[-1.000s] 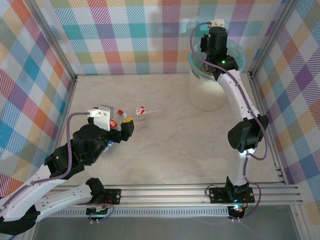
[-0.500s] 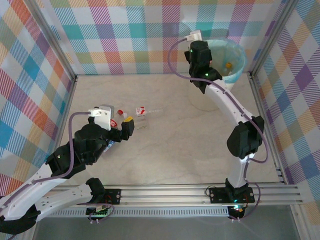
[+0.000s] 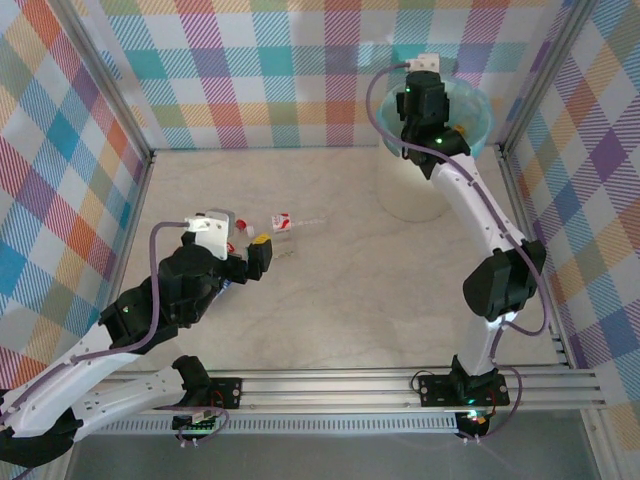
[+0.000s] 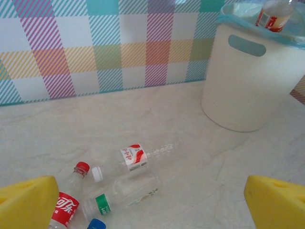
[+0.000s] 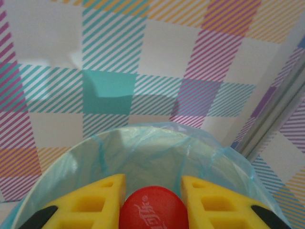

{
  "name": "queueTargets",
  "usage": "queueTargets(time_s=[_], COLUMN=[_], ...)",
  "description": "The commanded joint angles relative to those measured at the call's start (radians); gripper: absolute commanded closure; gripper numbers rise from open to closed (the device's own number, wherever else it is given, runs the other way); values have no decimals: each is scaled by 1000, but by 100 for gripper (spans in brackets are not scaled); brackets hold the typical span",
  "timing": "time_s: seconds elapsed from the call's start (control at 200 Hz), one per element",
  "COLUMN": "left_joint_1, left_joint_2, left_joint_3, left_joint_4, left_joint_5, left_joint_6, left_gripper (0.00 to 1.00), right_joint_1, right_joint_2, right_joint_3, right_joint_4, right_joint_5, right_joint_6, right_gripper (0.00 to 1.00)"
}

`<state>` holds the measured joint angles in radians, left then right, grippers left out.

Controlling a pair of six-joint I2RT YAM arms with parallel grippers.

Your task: Put the plastic bottles in the bin

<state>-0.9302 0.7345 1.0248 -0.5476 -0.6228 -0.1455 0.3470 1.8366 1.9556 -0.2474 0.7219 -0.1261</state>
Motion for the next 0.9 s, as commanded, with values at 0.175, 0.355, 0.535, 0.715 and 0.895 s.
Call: queueTargets(time_s=[0.175,0.355,0.535,0.715,0.895], left_joint_1=[18,22,27,31,36], left_joint_2=[19,54,90,97,88], left_joint_3=[2,2,9,13,11], left_joint_4=[39,61,72,69,53], left_joint_5=[-6,14,40,44,42], left_joint_6=[-8,-12,-15,-20,-29], left_gripper=[0,0,0,0,0], right_joint_1=[-21,-20,-28,-44,-69], right_joint_2=[-143,-238,-229,-188,-99], right_joint_3=[-161,-210,-240,-256,-300], right_joint_4=[-134,-68,-70,-162,-188], right_joint_5=[47,49,19,-50,-107], right_joint_6=[6,-52,-65,89,207], right_gripper=[100,100,100,100,100])
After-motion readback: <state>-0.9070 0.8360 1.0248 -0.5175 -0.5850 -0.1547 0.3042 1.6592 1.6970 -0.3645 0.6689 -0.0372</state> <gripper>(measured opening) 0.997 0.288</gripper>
